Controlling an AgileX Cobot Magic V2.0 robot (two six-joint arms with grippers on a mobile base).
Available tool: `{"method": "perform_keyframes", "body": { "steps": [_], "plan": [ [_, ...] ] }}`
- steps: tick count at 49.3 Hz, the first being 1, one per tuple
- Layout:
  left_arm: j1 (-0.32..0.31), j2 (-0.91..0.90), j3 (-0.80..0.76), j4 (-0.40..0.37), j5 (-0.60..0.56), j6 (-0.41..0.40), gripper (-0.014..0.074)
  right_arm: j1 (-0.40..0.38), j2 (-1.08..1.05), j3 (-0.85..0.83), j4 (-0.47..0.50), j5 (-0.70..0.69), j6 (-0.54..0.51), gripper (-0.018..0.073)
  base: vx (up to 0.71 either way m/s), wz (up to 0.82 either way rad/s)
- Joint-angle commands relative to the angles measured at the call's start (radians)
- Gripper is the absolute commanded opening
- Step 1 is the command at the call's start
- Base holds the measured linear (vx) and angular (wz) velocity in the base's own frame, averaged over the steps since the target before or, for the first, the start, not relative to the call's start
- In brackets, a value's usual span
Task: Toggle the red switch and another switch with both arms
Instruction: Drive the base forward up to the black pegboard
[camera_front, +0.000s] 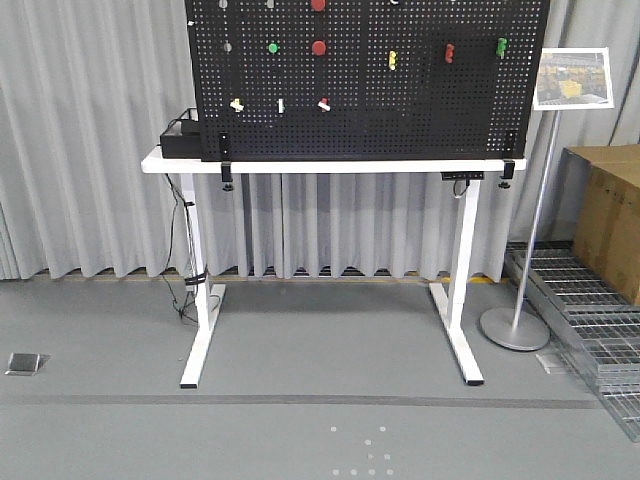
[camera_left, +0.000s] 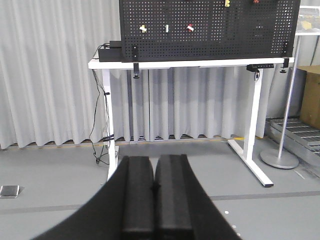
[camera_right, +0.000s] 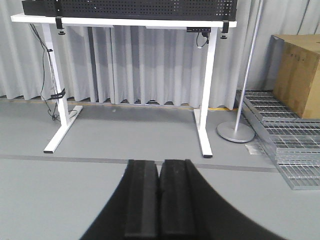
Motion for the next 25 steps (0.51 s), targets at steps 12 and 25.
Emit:
{"method": "perform_keyframes", "body": {
  "steps": [12,25],
  "plan": [
    [-0.005,-0.011,0.014,-0.001,-0.081,-0.005,-0.0006,0.002,-0.01,0.005,-0.005,-0.082,-0.004,-0.0006,0.0,0.0],
    [-0.005,-0.011,0.014,-0.001,-0.081,-0.005,-0.0006,0.002,-0.01,0.005,-0.005,-0.082,-0.004,-0.0006,0.0,0.0]
  ]
}}
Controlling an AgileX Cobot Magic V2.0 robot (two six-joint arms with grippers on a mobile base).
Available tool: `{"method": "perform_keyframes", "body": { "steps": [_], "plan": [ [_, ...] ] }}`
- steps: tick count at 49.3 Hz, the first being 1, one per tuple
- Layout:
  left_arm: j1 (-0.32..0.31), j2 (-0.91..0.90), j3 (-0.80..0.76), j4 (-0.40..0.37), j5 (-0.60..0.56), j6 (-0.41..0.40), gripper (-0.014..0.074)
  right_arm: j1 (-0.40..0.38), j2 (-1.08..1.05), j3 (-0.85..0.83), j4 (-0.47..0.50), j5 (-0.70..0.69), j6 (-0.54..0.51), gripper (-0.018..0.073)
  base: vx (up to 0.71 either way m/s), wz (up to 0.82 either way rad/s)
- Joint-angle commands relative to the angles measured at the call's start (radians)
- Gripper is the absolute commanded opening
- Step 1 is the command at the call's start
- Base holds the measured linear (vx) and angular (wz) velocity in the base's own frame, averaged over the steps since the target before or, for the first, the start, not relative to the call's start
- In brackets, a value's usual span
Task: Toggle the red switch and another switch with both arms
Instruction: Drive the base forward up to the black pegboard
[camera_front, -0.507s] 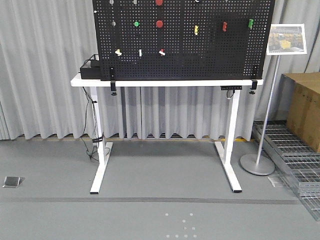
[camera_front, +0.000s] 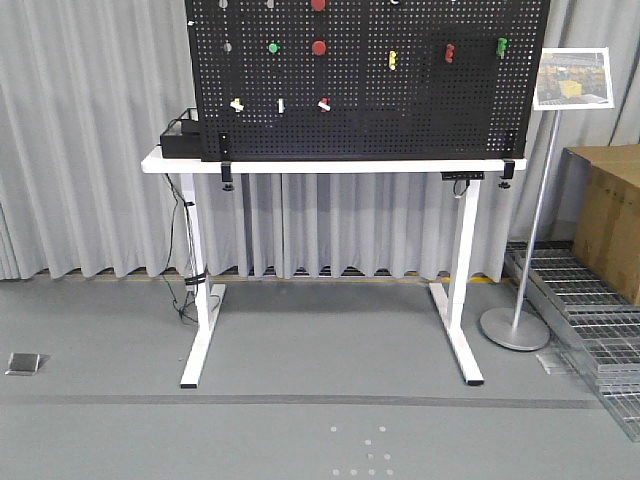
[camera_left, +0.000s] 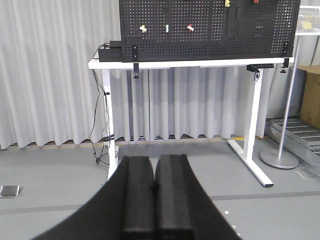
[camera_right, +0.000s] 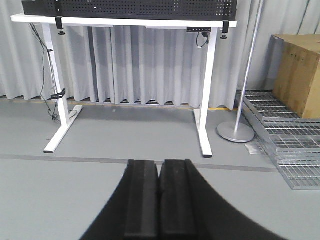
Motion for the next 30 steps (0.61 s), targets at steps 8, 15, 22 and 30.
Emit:
{"method": "perform_keyframes", "body": {
  "steps": [8,15,22,30],
  "plan": [
    [-0.005,-0.011,0.014,-0.001,-0.081,-0.005,-0.0006,0.002,-0.01,0.005,-0.005,-0.082,-0.004,-0.0006,0.0,0.01],
    [-0.005,-0.011,0.014,-0.001,-0.081,-0.005,-0.0006,0.002,-0.01,0.005,-0.005,-0.082,-0.004,-0.0006,0.02,0.06],
    [-0.005,-0.011,0.014,-0.001,-0.081,-0.005,-0.0006,0.002,-0.01,0.005,-0.005,-0.082,-0.004,-0.0006,0.03,0.04],
    [-0.005,-0.011,0.014,-0.001,-0.081,-0.005,-0.0006,0.002,-0.01,0.005,-0.005,-0.082,-0.004,-0.0006,0.03,-0.03]
  ]
}}
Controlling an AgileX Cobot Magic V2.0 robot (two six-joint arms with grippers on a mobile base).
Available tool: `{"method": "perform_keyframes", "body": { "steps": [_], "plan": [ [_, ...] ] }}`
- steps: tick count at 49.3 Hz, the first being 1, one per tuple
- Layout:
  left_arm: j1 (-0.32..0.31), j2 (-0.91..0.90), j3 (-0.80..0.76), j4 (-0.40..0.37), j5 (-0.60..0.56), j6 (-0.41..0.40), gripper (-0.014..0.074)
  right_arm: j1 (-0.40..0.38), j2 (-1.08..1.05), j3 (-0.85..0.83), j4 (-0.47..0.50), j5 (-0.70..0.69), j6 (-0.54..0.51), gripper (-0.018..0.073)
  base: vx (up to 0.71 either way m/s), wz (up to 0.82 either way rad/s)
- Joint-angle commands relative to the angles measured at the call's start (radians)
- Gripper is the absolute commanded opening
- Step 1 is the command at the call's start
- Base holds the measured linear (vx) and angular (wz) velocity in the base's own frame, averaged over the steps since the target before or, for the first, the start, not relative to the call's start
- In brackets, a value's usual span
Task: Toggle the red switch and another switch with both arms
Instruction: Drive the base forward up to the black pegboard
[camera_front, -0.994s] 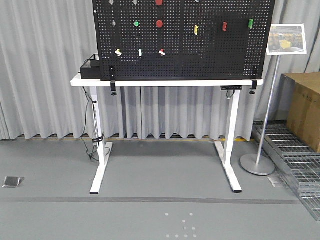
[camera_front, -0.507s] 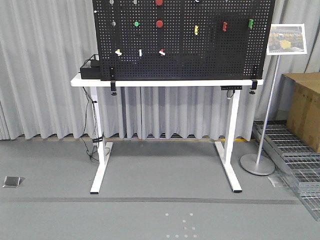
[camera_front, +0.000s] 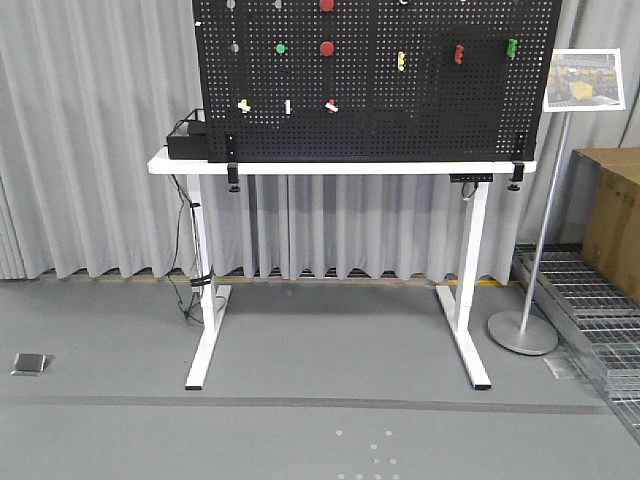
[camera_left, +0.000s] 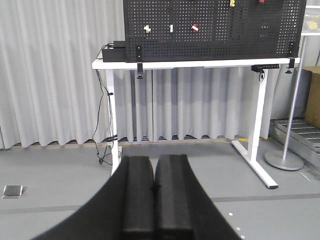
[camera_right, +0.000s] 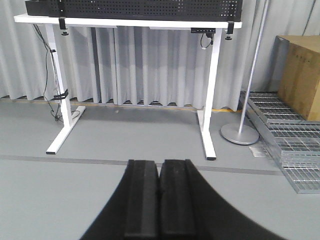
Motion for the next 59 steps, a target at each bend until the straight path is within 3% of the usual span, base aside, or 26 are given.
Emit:
{"method": "perform_keyframes", "body": {
  "steps": [1,35,59],
  "plan": [
    [-0.005,-0.011,0.014,-0.001,-0.081,-0.005,-0.0006,0.002,-0.01,0.005,-0.005,-0.082,-0.004,-0.0006,0.03,-0.01],
    [-0.005,-0.011,0.014,-0.001,-0.081,-0.005,-0.0006,0.002,-0.01,0.005,-0.005,-0.082,-0.004,-0.0006,0.08,0.0],
    [-0.005,-0.011,0.014,-0.001,-0.081,-0.005,-0.0006,0.002,-0.01,0.005,-0.005,-0.082,-0.004,-0.0006,0.12,0.22]
  ]
}}
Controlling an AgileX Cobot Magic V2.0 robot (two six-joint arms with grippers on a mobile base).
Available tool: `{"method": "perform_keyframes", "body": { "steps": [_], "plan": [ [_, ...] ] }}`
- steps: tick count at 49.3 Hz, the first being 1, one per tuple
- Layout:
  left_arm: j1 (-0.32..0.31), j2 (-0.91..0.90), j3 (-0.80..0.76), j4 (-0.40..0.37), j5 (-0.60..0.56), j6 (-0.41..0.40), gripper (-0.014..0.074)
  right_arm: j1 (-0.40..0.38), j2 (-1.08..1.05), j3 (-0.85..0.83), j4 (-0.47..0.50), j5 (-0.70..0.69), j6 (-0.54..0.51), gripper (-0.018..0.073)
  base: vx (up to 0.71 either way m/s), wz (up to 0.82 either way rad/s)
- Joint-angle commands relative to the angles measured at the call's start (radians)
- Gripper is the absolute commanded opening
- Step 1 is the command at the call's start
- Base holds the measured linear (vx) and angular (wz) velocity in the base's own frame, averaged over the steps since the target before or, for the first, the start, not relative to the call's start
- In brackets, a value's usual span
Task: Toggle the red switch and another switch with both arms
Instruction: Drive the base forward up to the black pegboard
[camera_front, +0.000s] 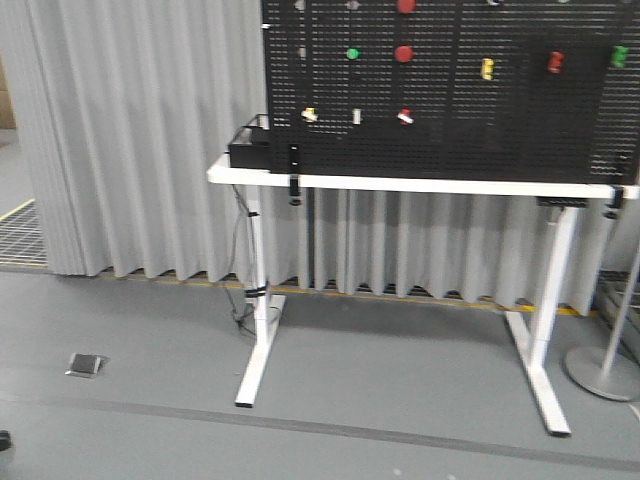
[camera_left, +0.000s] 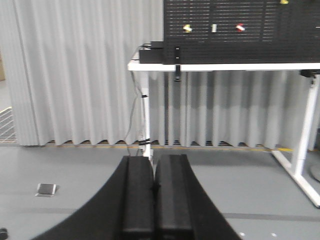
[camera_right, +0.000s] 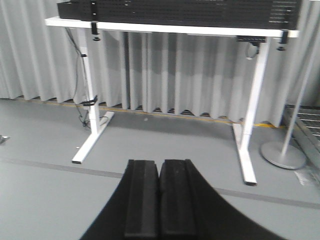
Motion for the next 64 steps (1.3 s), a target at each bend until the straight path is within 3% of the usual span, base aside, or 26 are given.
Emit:
{"method": "perform_keyframes", "body": {
  "steps": [1,34,64],
  "plan": [
    [-0.005,-0.011,0.014,-0.001,-0.081,-0.005,-0.0006,0.002,-0.01,0.005,-0.005,-0.082,-0.004,-0.0006,0.17,0.24],
    [-0.005,-0.011,0.014,-0.001,-0.08,-0.005,-0.0006,0.002,-0.01,0.005,-0.005,-0.082,-0.004,-0.0006,0.23,0.11],
    [-0.005,-0.011,0.014,-0.001,-0.08,-0.005,-0.0006,0.002,-0.01,0.005,-0.005,-0.082,-0.004,-0.0006,0.38,-0.16]
  ]
}}
